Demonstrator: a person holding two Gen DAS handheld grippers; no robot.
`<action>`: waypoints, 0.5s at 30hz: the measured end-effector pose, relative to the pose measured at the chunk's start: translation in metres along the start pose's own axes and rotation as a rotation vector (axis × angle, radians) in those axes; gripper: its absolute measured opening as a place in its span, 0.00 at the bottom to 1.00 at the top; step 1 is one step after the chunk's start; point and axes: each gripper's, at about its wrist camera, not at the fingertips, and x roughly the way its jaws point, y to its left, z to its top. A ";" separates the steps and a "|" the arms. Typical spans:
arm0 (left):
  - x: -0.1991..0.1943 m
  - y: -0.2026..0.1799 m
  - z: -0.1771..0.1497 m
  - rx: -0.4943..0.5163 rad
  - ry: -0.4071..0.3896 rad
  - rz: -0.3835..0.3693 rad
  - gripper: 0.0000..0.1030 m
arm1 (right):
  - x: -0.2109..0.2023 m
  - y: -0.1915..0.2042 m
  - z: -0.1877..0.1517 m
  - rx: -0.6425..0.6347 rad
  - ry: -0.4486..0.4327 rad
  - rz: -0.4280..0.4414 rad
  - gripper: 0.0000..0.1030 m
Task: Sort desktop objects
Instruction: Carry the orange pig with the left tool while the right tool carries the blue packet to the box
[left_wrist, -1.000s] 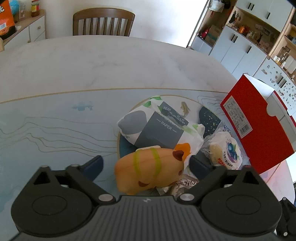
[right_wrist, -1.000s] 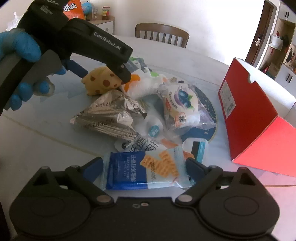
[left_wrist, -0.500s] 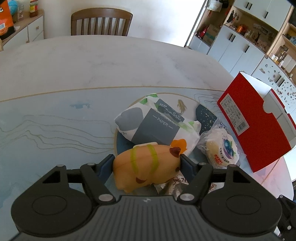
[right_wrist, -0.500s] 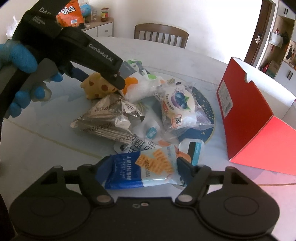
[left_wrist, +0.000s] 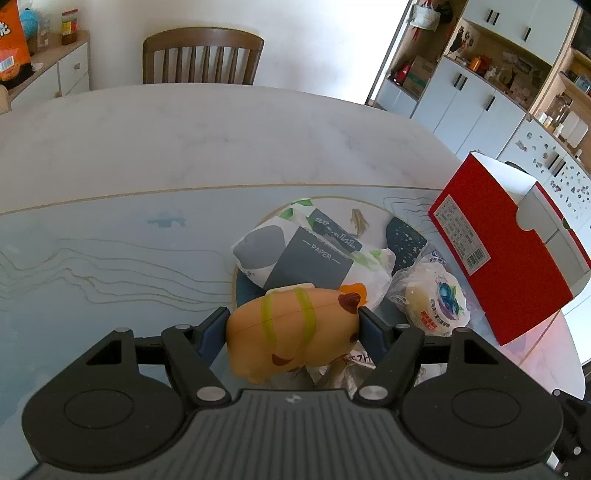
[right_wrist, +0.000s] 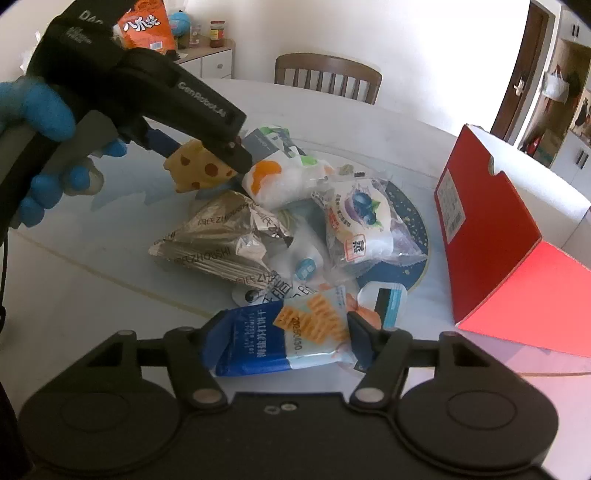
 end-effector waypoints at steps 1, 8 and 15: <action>-0.001 -0.001 0.000 0.004 0.000 0.000 0.71 | -0.001 -0.001 0.000 0.004 0.000 0.002 0.64; -0.015 -0.005 -0.003 0.026 -0.007 -0.001 0.71 | -0.013 -0.007 0.002 0.044 -0.008 0.012 0.64; -0.030 -0.015 -0.005 0.051 0.001 -0.004 0.71 | -0.031 -0.017 0.007 0.111 -0.029 0.024 0.64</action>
